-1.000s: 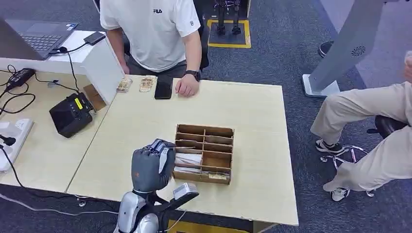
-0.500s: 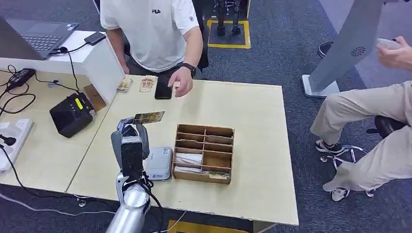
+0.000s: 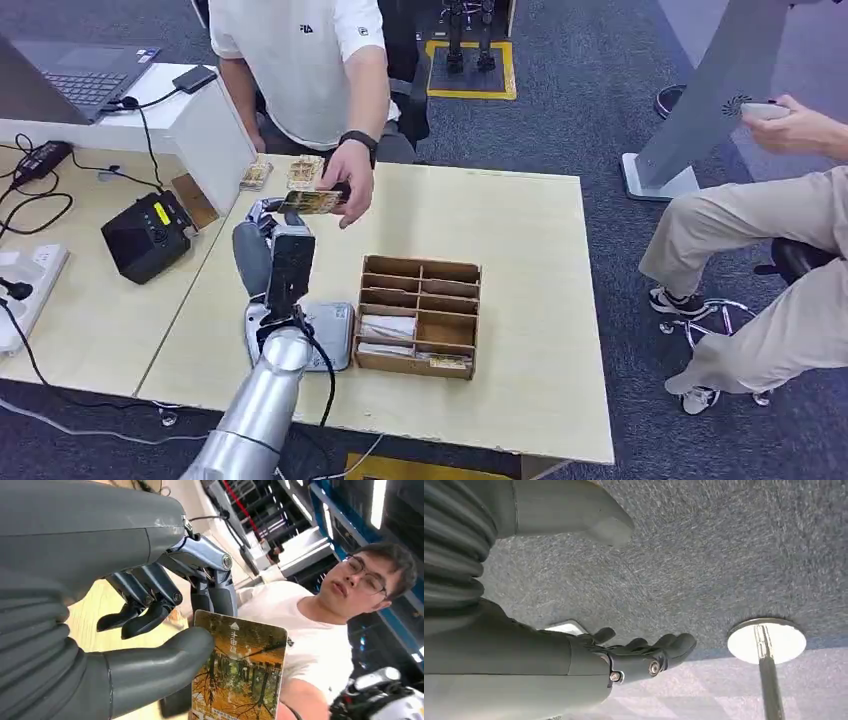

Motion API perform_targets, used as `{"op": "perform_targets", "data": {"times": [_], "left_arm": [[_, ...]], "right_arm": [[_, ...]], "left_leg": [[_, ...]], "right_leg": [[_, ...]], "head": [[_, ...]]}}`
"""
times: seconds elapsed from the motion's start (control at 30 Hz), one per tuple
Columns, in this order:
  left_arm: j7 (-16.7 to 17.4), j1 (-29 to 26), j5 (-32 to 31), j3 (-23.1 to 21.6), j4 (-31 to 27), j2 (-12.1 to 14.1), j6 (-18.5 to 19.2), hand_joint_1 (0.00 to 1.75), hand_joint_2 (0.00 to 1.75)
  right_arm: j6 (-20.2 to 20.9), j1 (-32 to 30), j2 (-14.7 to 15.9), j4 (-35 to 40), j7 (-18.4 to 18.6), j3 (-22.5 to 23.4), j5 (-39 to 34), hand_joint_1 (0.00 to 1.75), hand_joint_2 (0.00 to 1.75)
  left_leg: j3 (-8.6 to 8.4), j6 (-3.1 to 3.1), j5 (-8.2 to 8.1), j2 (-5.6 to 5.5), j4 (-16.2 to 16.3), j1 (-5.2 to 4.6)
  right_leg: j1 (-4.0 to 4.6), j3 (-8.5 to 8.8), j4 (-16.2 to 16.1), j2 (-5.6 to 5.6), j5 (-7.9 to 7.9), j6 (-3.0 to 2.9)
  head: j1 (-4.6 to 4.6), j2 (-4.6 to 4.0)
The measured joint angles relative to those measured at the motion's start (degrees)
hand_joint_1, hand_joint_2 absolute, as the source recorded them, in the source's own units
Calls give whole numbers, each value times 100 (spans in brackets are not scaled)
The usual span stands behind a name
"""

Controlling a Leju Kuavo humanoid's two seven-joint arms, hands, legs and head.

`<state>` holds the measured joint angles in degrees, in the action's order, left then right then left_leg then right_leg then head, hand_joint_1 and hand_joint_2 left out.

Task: Pass the card to the sensor for recognition and then transmit it.

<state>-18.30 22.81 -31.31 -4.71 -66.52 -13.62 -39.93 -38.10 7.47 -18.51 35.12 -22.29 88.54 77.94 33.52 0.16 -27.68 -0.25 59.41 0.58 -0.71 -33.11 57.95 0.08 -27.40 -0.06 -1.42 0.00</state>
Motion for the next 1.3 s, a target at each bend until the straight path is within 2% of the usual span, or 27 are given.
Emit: {"op": "perform_targets", "data": {"times": [0.03,0.07,0.13,0.17,0.2,0.47,0.67,0.9,0.97,1.13,1.17,1.3], "left_arm": [[31,73,-126,80,106,0,0,175,175],[96,140,-276,166,243,0,-2,166,175],[217,240,-447,296,495,0,-2,54,175],[245,271,-502,333,585,0,-9,5,175],[256,305,-572,370,688,0,-9,0,175],[346,409,-725,429,1142,-15,-11,0,175],[88,311,-355,429,1063,-116,-13,0,175],[-143,-117,79,427,441,-195,-13,0,175],[-420,-361,419,403,156,-197,-13,0,175],[-1172,-1264,1101,97,-1047,-168,-11,0,175],[-1291,-1438,1233,16,-1311,-153,-13,0,0],[-1569,-1970,1304,-176,-2056,-100,-18,0,0]], "right_arm": [[0,6,0,-15,2,0,7,0,175],[0,12,0,-26,6,0,7,0,175],[0,21,0,-42,17,0,7,0,175],[0,24,2,-53,4,0,-18,0,175],[0,27,2,-61,-26,0,-42,0,175],[0,63,4,-114,-17,0,-116,0,175],[0,62,4,-114,4,0,-223,0,175],[0,60,4,-87,140,0,-225,0,175],[0,53,4,-52,197,0,-186,0,175],[0,29,4,44,227,2,-258,0,175],[0,21,4,63,245,2,-282,0,175],[0,6,4,127,273,2,-323,0,175]], "left_leg": [[-1,0,0,0,0,0],[-1,0,0,0,0,-1],[0,0,0,0,0,-1],[0,0,0,0,0,-1],[1,0,0,0,0,-1],[1,0,-1,0,0,-2],[1,0,-1,1,0,-2],[2,1,-3,4,0,-1],[1,1,-4,9,0,-2],[2,6,-14,11,0,-3],[2,5,-16,11,0,-2],[2,7,-17,11,0,-3]], "right_leg": [[0,0,0,0,0,0],[0,0,0,1,0,0],[0,0,0,0,0,0],[0,0,0,0,0,0],[0,0,0,0,0,0],[0,-1,-1,1,-1,1],[0,-1,0,3,-1,1],[0,-3,-1,9,-1,1],[0,-5,-1,14,-1,1],[-1,-6,-1,14,-7,4],[-1,-6,-2,14,-9,3],[-1,-6,-3,14,-10,3]], "head": [[0,0],[0,0],[0,0],[0,0],[2,0],[0,0],[2,0],[2,0],[0,0],[0,0],[2,0],[0,0]]}}
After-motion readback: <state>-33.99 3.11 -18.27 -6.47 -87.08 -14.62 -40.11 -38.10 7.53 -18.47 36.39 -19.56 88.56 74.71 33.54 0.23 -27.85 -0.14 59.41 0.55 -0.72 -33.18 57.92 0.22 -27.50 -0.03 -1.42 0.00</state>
